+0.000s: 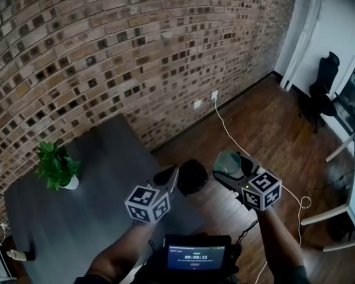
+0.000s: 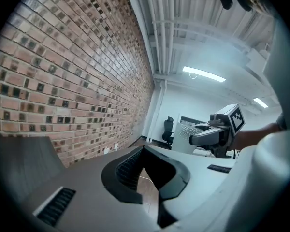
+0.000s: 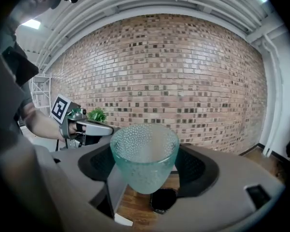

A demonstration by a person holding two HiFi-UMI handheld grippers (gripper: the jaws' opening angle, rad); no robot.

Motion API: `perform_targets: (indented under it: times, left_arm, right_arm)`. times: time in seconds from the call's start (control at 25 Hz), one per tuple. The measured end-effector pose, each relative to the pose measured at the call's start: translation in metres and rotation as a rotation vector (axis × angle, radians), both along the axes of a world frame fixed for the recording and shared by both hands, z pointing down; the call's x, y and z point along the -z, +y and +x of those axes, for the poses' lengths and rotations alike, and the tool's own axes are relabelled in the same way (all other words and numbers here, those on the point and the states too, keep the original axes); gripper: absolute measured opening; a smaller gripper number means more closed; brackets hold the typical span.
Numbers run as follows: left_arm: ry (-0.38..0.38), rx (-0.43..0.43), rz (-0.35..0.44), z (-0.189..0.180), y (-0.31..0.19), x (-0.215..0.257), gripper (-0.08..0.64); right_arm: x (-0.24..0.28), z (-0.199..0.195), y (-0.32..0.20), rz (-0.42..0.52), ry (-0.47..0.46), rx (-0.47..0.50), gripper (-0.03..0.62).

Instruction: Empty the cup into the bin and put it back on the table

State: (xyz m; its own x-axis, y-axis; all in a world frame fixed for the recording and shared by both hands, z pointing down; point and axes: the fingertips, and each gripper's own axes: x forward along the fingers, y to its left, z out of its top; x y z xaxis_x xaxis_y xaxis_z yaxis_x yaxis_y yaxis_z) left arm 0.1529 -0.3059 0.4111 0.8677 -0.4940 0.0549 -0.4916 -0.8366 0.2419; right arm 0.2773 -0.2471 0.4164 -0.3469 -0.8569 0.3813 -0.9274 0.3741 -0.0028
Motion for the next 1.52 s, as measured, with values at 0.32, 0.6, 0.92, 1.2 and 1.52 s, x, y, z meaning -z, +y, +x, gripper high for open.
perform_targets:
  times: [0.32,0.6,0.92,1.2,1.52]
  left_arm:
    - [-0.021,0.145,-0.004,0.018,-0.021,0.0,0.002]
    - [-0.043,0.285,0.001,0.03,-0.028,0.004,0.002]
    - [-0.067,0.316,-0.012,0.023,-0.04,0.0,0.002]
    - [-0.04,0.29,-0.007,0.021,-0.057,0.0,0.002]
    - [-0.043,0.35,-0.011,0.021,-0.062,0.007,0.002]
  right_arm:
    - [-0.01,0.042,-0.03,-0.012,-0.016,0.098,0.385]
    - [-0.015,0.073,-0.051,-0.024,-0.008,0.201,0.385]
    - [-0.026,0.085,-0.092,-0.03,0.058,0.21,0.385]
    - [-0.024,0.086,-0.116,-0.032,0.167,0.206,0.385]
    - [-0.025,0.097,-0.136,-0.048,0.217,0.256,0.385]
